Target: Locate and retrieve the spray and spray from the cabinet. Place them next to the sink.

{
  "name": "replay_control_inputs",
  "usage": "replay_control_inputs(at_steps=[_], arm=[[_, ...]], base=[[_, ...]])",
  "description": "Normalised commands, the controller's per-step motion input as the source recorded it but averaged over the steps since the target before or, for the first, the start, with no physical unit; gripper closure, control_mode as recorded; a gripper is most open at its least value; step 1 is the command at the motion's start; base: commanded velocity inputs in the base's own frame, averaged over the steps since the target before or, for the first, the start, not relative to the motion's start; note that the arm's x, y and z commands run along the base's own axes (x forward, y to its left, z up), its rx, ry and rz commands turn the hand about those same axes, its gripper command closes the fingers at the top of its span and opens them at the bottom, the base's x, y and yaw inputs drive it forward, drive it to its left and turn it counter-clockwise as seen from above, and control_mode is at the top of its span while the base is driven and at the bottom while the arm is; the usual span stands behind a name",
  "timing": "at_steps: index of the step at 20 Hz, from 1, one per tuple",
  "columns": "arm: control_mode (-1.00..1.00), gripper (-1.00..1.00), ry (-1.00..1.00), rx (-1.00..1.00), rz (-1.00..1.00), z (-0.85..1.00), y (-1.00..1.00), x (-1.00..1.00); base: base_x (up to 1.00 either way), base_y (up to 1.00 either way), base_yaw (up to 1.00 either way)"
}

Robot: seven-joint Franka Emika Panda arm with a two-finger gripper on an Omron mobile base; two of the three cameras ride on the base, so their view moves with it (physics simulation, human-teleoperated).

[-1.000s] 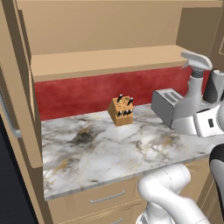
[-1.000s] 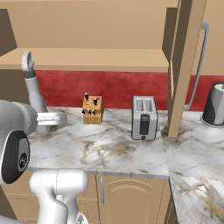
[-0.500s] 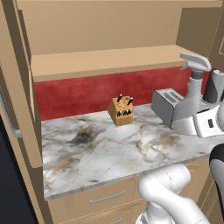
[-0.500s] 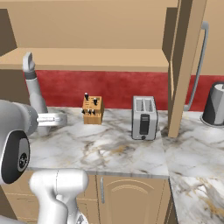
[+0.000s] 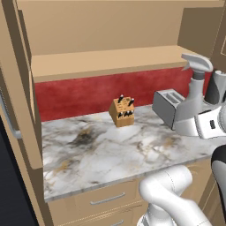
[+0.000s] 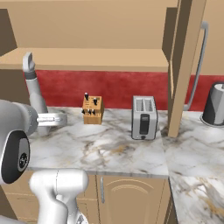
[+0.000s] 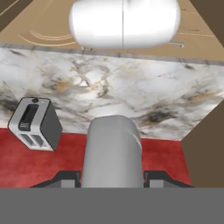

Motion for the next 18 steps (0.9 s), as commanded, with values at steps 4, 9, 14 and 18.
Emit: replay_control_inputs(at_steps=[4, 9, 14, 18], arm=[[1.00, 1.00, 0.00, 0.00, 0.00, 0.00, 0.00, 0.00], [1.00, 1.00, 0.00, 0.00, 0.00, 0.00, 0.00, 0.00], [1.00, 1.00, 0.00, 0.00, 0.00, 0.00, 0.00, 0.00], [1.00, 1.00, 0.00, 0.00, 0.00, 0.00, 0.00, 0.00]], base=[[-0.36, -0.16, 0.00], [-0.36, -0.13, 0.00], [-0.28, -0.06, 0.00], [-0.31, -0.07, 0.00]])
